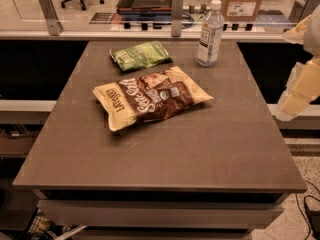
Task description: Knock blue plastic bottle over
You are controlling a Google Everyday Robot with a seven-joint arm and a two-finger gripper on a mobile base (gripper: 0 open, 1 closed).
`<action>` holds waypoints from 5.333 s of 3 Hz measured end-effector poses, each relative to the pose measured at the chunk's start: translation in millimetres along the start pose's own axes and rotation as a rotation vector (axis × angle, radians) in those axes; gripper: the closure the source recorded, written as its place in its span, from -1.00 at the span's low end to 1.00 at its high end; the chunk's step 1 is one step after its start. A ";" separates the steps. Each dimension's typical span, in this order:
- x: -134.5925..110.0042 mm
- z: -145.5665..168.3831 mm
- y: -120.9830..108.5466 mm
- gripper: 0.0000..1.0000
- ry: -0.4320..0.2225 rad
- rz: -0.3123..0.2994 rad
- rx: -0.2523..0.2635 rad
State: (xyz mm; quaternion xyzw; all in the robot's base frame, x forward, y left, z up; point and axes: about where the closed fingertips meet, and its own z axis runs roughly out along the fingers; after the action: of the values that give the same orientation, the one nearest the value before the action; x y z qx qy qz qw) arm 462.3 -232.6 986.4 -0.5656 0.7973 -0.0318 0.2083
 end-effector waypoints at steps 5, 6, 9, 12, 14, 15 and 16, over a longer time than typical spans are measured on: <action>19.9 50.4 -109.2 -1.00 -0.451 0.394 0.239; -0.3 69.8 -118.3 -1.00 -0.539 0.411 0.221; -32.7 96.6 -151.7 -1.00 -0.653 0.415 0.221; -53.1 120.2 -190.1 -1.00 -0.805 0.437 0.189; -63.9 150.7 -214.1 -1.00 -0.878 0.469 0.173; -71.0 158.4 -225.6 -1.00 -0.906 0.478 0.177; -79.7 166.2 -238.2 -1.00 -0.932 0.478 0.173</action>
Offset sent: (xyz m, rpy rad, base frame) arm 0.0721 -0.0865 -0.0009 0.2457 -0.1906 -0.2976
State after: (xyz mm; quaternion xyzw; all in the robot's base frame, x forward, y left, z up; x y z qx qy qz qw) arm 757.0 -214.2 926.7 -0.3028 0.7212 0.2057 0.5881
